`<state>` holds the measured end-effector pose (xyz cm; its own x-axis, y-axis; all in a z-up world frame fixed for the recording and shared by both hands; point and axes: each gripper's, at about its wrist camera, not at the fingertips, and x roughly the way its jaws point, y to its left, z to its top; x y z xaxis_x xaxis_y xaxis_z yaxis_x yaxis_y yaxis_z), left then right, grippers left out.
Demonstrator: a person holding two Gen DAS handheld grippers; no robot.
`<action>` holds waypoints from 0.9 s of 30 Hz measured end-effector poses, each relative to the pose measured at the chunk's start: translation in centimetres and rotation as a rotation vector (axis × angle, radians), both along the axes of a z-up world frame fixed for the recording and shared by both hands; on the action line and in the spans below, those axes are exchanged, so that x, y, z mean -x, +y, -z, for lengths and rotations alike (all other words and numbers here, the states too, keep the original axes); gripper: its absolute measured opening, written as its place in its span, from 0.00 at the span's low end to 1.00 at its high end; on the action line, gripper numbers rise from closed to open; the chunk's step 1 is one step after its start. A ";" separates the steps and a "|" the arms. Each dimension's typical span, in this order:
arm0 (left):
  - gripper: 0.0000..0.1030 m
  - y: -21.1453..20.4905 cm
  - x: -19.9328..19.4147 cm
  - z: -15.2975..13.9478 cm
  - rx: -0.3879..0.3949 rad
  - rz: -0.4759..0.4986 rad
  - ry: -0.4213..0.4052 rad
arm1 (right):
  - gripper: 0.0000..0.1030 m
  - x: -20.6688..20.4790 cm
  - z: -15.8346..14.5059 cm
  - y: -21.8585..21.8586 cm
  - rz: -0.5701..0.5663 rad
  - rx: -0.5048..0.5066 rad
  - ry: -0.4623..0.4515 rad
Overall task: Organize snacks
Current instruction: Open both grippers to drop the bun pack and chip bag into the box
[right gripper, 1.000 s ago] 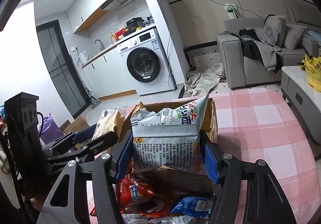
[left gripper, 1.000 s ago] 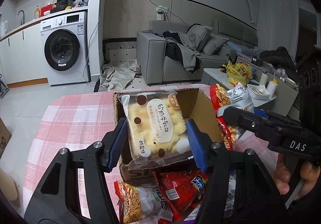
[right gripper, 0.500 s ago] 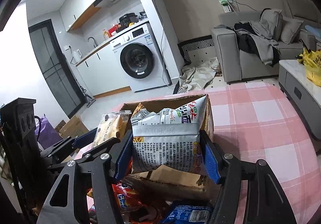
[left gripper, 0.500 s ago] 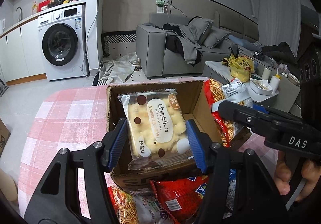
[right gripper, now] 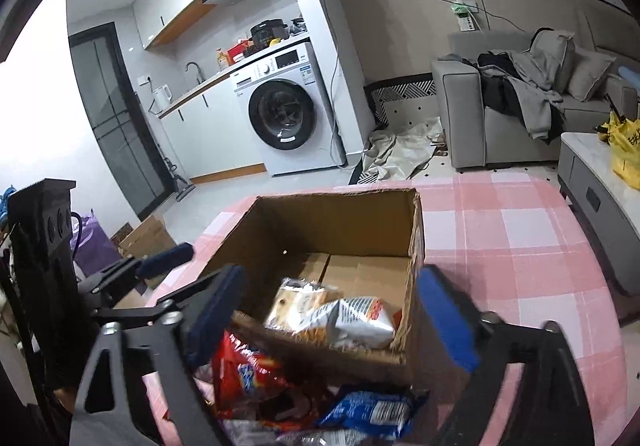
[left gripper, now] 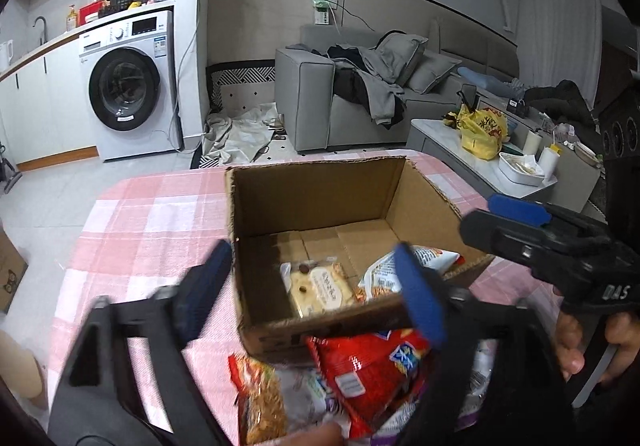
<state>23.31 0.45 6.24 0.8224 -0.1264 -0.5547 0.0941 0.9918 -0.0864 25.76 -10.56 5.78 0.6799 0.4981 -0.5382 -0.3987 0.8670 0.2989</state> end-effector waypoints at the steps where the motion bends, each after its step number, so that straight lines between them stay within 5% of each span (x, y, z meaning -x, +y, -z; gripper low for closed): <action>1: 0.84 0.1 0.5 -0.1 0.002 0.001 -0.003 | 0.99 0.4 -0.1 -0.2 -0.009 -0.002 0.001; 4: 1.00 1.0 2.4 -0.2 -0.012 -0.014 0.009 | 1.00 1.4 -0.2 -0.3 -0.027 0.012 0.017; 15: 0.99 3.4 10.1 0.4 -0.006 -0.071 0.006 | 1.00 6.3 -0.2 -1.3 0.011 0.106 -0.029; 27: 0.99 5.6 16.6 3.6 0.038 -0.129 0.010 | 1.00 10.1 1.5 -2.6 -0.041 0.120 0.026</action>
<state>6.67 6.04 2.63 0.8276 -0.0404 -0.5598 -0.0355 0.9916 -0.1241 15.64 -13.19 4.29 0.6455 0.4560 -0.6128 -0.4280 0.8804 0.2043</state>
